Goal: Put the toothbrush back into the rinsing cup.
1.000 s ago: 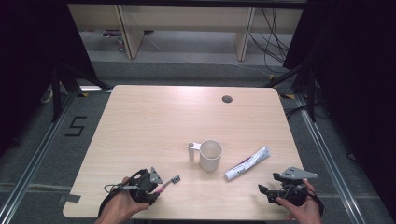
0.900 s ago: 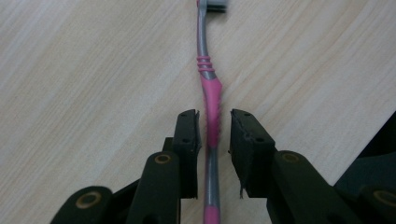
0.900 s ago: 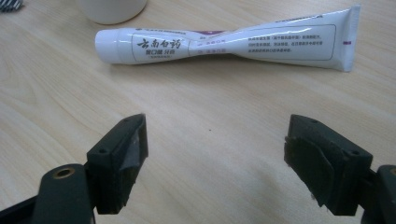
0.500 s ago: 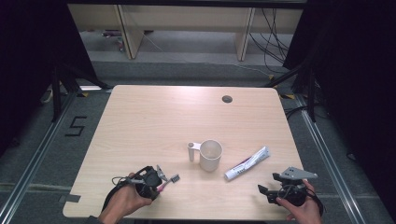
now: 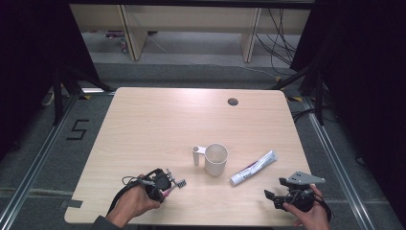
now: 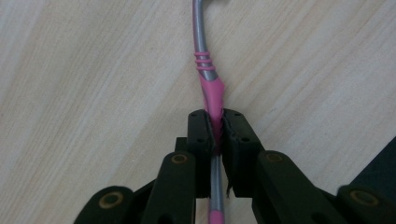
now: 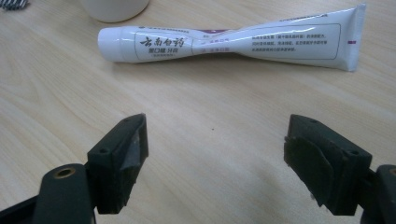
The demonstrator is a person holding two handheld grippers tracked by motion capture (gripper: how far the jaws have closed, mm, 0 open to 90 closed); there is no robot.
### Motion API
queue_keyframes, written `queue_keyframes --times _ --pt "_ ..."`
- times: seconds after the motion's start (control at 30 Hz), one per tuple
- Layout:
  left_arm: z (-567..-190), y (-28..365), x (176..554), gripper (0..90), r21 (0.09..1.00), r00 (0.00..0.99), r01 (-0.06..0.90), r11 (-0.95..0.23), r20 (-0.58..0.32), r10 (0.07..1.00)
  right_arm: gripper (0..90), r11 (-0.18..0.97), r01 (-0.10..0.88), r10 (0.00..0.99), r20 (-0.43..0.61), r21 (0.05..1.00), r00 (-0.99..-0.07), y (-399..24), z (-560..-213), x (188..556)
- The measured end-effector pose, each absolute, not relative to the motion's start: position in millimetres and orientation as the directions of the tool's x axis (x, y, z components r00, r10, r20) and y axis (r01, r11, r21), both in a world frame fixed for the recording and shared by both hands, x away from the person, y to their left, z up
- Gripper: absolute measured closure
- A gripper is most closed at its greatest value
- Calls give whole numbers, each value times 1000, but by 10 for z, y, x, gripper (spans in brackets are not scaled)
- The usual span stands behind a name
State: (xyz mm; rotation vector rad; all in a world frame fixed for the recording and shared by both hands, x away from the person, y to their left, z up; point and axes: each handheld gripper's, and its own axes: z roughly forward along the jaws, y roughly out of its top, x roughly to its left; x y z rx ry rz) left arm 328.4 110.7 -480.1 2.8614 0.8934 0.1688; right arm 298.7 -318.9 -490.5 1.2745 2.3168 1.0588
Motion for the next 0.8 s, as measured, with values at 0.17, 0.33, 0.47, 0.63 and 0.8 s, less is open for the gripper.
queue_keyframes --times 0.17,0.33,0.47,0.63,0.8 --pt "-4796 1080 3326 817 125 819 564 -816 46 572 223 339 605 820 90 720 -566 -3191 -4907 2989" --pt "-4793 1064 3365 821 100 829 552 -828 40 558 223 339 605 820 89 721 -566 -3190 -4907 2989" --pt "-4792 1071 3381 824 93 835 544 -834 41 549 223 338 606 819 92 720 -567 -3192 -4909 2992" --pt "-4794 1078 3376 825 94 840 535 -840 50 541 223 337 606 819 93 720 -566 -3190 -4908 2991" --pt "-4788 1138 3380 825 105 842 530 -842 49 537 224 339 603 821 86 722 -565 -3197 -4906 2993"
